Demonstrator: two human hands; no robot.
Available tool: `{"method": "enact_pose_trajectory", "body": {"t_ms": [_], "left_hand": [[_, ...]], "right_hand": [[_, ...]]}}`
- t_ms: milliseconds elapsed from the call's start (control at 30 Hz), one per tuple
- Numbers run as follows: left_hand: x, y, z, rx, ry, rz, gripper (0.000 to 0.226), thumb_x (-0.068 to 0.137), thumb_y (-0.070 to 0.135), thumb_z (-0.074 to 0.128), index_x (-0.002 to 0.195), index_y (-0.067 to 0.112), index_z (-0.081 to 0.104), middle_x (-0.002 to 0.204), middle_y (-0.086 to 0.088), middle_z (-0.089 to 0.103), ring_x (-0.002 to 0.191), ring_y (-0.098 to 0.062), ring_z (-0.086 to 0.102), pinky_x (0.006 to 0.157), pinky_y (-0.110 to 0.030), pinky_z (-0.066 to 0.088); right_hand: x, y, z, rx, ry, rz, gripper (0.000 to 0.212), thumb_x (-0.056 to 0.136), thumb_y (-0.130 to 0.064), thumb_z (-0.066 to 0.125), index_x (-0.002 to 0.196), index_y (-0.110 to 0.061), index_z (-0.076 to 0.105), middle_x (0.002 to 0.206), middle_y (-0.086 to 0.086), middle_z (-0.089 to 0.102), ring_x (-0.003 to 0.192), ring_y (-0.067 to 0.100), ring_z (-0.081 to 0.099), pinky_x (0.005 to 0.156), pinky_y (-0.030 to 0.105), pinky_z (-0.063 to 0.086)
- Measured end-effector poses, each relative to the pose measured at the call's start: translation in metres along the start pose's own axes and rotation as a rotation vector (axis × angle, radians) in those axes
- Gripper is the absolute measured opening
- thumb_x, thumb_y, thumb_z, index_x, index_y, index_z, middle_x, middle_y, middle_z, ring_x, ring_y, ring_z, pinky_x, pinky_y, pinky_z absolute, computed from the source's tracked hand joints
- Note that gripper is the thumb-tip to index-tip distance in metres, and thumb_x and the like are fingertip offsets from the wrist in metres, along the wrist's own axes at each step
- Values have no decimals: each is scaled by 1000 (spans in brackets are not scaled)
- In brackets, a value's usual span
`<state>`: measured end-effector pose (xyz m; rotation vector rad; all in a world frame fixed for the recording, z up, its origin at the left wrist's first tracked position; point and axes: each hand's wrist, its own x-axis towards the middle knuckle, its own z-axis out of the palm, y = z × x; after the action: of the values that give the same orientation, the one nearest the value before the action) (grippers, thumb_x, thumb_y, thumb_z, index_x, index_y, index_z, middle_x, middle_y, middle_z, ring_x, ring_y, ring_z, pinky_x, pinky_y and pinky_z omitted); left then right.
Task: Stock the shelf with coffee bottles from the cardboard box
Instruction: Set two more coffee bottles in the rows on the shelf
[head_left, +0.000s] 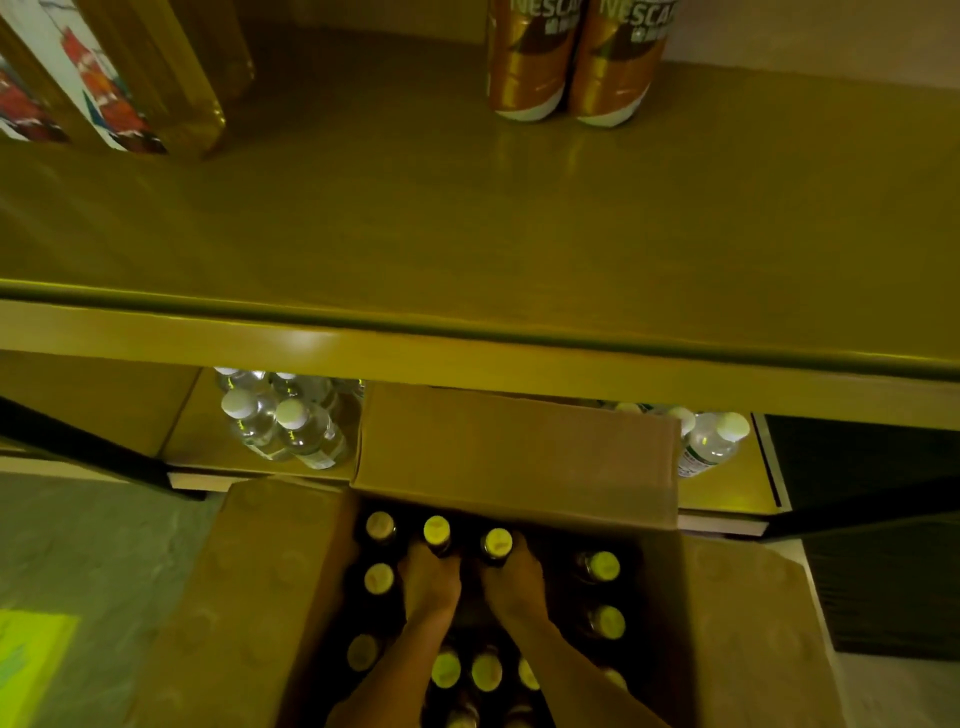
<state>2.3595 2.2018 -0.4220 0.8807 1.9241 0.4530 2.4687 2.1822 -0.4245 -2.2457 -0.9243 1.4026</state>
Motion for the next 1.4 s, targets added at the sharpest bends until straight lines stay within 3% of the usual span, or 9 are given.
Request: {"method": "enact_pose_trajectory", "body": {"t_ms": [167, 333, 567, 733, 800, 900, 1000, 1167, 1400], "left_hand": [[-11, 2, -8, -24, -10, 58, 23, 87, 16, 71, 107, 5, 67, 99, -11, 71, 94, -29, 68, 72, -35, 51], [-51, 22, -34, -40, -41, 197, 26, 79, 25, 80, 101, 26, 66, 85, 14, 67, 74, 2, 57, 58, -10, 39], [-115, 56, -80, -56, -68, 356, 24, 71, 30, 86, 89, 33, 70, 78, 15, 70, 78, 2, 62, 59, -7, 39], [-162, 93, -120, -126, -29, 527, 35, 62, 40, 90, 89, 41, 68, 82, 13, 69, 81, 0, 64, 69, -18, 46], [-178, 111, -135, -201, -40, 622, 40, 63, 34, 92, 91, 48, 66, 85, 22, 72, 84, 8, 66, 73, -16, 49], [-206, 146, -157, -272, -101, 738, 44, 63, 37, 87, 96, 50, 61, 89, 41, 66, 87, 22, 60, 65, -7, 47], [-222, 184, -175, -331, -94, 829, 41, 61, 40, 85, 94, 48, 61, 84, 43, 65, 83, 24, 60, 61, -7, 47], [-236, 253, -198, -368, -100, 987, 37, 73, 29, 84, 103, 42, 66, 93, 20, 75, 90, 7, 68, 67, -10, 54], [-212, 320, -199, -345, -130, 1024, 36, 78, 28, 83, 113, 25, 72, 95, 11, 77, 89, -4, 73, 82, -31, 59]], "right_hand": [[-6, 2, -12, -41, -8, -68, 43, 83, -38, 67, 123, -27, 58, 109, -5, 69, 93, 16, 67, 77, 33, 58], [-36, -5, -36, 10, 49, -161, 36, 75, -50, 66, 110, -40, 62, 101, -15, 70, 90, 3, 66, 81, 32, 58], [-108, -27, -78, 120, 184, -361, 39, 68, -49, 75, 105, -47, 64, 103, -18, 69, 96, 0, 64, 84, 28, 55], [-162, -56, -114, 192, 236, -521, 44, 69, -48, 82, 108, -47, 63, 106, -17, 68, 98, -2, 64, 85, 24, 55], [-186, -75, -132, 214, 221, -596, 45, 72, -42, 83, 110, -49, 60, 106, -18, 69, 99, -3, 65, 85, 21, 54], [-221, -110, -163, 225, 201, -719, 46, 79, -35, 80, 116, -45, 56, 106, -23, 70, 98, -4, 67, 82, 20, 57], [-248, -145, -192, 245, 235, -812, 35, 82, -31, 77, 110, -42, 58, 100, -24, 71, 92, -3, 69, 74, 14, 55], [-266, -203, -230, 277, 315, -914, 29, 85, -31, 75, 110, -36, 62, 92, -24, 71, 82, -8, 68, 63, 9, 52], [-237, -261, -260, 255, 356, -880, 34, 86, -41, 71, 117, -43, 59, 95, -24, 70, 94, -3, 65, 81, 24, 53]]}}
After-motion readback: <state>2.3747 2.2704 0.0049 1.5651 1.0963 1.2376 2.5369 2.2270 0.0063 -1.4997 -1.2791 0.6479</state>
